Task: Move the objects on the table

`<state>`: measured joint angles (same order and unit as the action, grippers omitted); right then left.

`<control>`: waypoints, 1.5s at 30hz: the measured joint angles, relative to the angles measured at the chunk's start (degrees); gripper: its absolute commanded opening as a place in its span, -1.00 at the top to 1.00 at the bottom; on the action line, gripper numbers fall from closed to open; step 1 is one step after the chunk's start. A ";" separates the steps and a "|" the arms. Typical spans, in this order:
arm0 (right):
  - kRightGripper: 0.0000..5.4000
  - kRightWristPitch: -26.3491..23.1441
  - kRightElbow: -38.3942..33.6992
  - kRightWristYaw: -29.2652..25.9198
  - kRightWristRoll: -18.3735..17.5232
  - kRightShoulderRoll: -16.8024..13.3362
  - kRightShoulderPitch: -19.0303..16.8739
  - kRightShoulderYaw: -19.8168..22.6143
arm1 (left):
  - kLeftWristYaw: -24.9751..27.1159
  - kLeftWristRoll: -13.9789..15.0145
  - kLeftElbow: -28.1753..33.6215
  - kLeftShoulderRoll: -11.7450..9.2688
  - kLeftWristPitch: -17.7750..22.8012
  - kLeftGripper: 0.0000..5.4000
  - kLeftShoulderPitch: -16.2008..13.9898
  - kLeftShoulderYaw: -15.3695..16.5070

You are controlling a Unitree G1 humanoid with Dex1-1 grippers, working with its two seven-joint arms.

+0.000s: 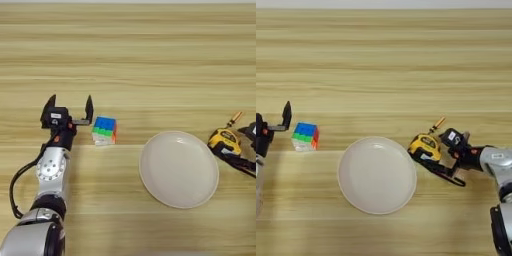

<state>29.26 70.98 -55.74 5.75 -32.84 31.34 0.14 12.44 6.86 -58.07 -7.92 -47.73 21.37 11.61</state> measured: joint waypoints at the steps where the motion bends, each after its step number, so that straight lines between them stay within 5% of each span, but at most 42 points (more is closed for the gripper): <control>1: -0.99 0.20 -0.51 -0.69 -0.81 0.14 0.03 0.42 | -0.01 -0.01 0.00 0.00 -0.02 -1.00 0.00 0.00; 10: -0.99 0.62 -6.73 -8.63 -8.25 0.76 0.42 3.23 | -0.01 -0.01 0.23 0.02 -0.14 -1.00 -0.04 -0.02; 24: -0.99 -2.28 -18.87 -13.54 -17.35 2.17 -2.15 6.03 | -0.21 -0.19 0.55 0.06 -0.16 -1.00 -0.06 -0.11; 34: -0.99 -5.25 -33.43 -3.05 -25.75 8.50 -6.53 11.25 | -0.06 -0.31 0.64 0.08 -0.15 -1.00 -0.06 -0.58; 45: -0.99 -10.45 -49.68 7.26 -28.77 15.33 -14.37 11.03 | 1.74 -1.28 2.16 0.17 -0.08 -1.00 -0.93 -1.59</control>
<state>18.82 21.29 -48.48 -23.03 -17.51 16.97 11.17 14.18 5.58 -55.92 -7.75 -47.81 20.43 10.03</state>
